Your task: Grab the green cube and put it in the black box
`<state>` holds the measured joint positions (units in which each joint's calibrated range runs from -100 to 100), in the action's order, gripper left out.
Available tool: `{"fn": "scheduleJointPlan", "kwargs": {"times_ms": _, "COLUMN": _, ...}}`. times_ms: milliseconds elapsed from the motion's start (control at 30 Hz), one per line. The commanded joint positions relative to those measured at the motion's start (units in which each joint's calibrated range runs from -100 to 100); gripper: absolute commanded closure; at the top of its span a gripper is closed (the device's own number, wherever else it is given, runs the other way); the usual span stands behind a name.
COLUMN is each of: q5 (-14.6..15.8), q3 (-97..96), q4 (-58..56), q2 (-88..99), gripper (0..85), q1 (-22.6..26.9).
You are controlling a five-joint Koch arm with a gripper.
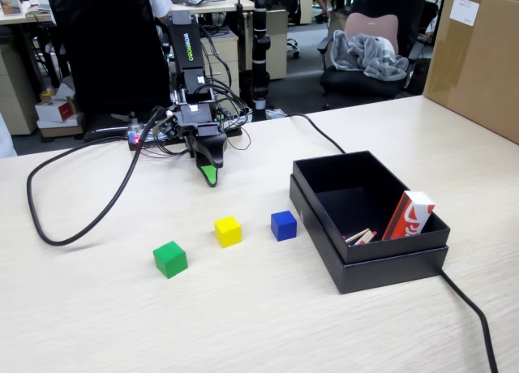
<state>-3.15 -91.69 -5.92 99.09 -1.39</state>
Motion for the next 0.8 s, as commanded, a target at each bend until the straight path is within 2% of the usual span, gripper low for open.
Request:
{"fn": "scheduleJointPlan", "kwargs": {"times_ms": 0, "q5": -0.7, "q3": -1.5, "q4": -1.6, "q2": -0.2, "gripper": 37.6, "q1": -0.1}}
{"fn": "scheduleJointPlan", "kwargs": {"times_ms": 767, "q5": -1.3, "q3": -0.3, "q4": -4.8, "q2": -0.4, "gripper": 37.1, "q1": -0.6}}
